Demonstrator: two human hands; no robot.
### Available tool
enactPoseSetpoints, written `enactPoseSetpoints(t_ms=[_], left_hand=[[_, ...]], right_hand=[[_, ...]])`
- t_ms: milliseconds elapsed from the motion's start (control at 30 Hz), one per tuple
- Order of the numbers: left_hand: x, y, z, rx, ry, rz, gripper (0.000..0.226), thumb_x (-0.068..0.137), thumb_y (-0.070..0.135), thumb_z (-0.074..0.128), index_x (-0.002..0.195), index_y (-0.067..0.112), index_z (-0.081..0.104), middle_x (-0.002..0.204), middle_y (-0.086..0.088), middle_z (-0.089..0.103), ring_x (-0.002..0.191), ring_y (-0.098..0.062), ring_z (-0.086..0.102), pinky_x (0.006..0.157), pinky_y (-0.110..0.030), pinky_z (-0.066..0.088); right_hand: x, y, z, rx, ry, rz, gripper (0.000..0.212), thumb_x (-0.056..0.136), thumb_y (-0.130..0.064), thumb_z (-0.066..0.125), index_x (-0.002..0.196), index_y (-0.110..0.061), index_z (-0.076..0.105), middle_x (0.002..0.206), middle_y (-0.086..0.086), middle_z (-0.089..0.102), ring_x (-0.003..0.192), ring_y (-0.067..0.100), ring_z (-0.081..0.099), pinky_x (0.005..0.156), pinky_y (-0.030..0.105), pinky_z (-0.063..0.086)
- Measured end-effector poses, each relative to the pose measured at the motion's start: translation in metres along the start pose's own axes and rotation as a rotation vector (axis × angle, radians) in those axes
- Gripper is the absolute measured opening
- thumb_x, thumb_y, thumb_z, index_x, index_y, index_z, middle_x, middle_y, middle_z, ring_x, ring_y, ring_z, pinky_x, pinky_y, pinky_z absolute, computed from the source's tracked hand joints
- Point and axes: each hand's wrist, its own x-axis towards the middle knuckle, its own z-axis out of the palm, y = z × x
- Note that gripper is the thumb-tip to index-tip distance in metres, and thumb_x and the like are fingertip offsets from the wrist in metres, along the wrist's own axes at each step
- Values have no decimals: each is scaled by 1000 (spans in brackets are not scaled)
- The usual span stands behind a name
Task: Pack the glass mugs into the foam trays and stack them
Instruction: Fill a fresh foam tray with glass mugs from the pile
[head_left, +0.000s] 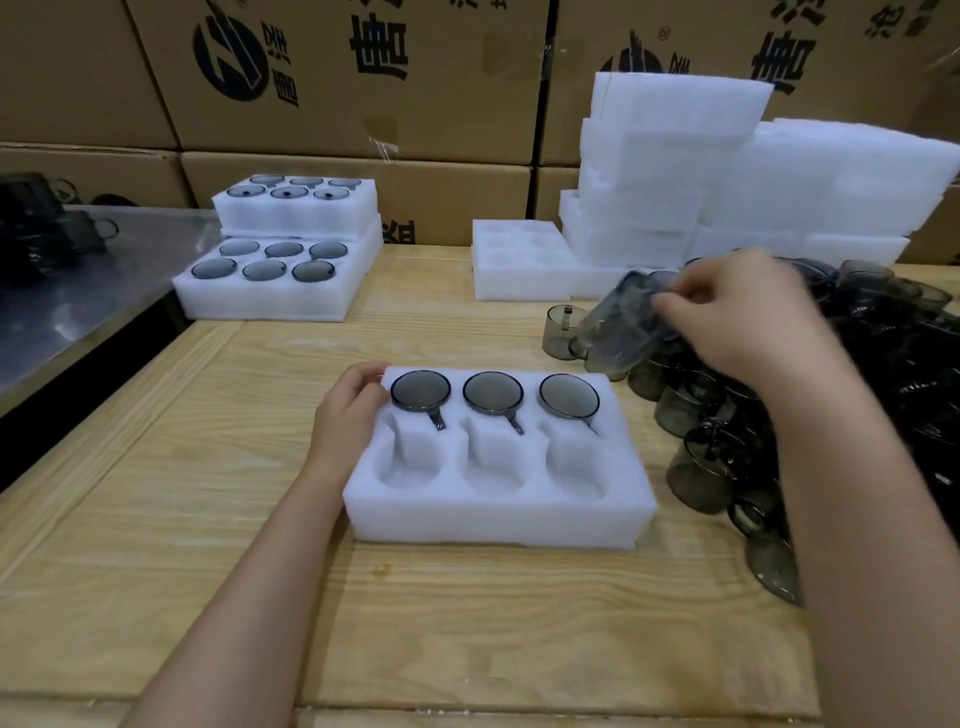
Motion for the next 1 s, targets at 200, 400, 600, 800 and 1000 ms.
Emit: enactPoseSetpoints(t_ms=[200,400,600,800,1000], left_hand=[[-2,7,-1,54,-15,206,24,95,8,49,109,21,62,116,1,64,101,-6,59,81,-13,44],[-12,23,-7,9,-415,368,46,79,53,65,109,18,67,106,7,68,106,-12,61,89,-24,46],[-18,30,-10,-10,-505,328,67,67,61,74,111,11,67,104,0,70,102,-18,64,85,-25,49],[-16,29,-15,5,-535,200,93,47,55,88,119,10,51,98,-3,73,94,-17,67,80,-24,51],[-16,33,-25,-7,-600,145,102,55,62,78,131,1,49,135,-17,54,129,-26,48,106,-38,36]], right_hand=[[-23,-52,51,283,-297,-232,12,88,-23,63,79,-20,70,72,-6,63,69,8,53,57,15,38],[-24,-80,66,347,-365,-419,13,90,-25,60,88,-19,72,79,0,63,74,13,51,66,25,38],[-22,-93,73,432,-371,-368,12,89,-21,61,84,-15,71,77,1,62,56,10,55,52,26,51],[-24,-91,81,364,-452,-320,16,92,-20,55,83,-13,65,73,-1,61,37,7,57,34,15,38],[-27,-89,86,437,-596,-261,17,88,-6,50,79,-12,63,73,14,67,42,18,63,30,16,37]])
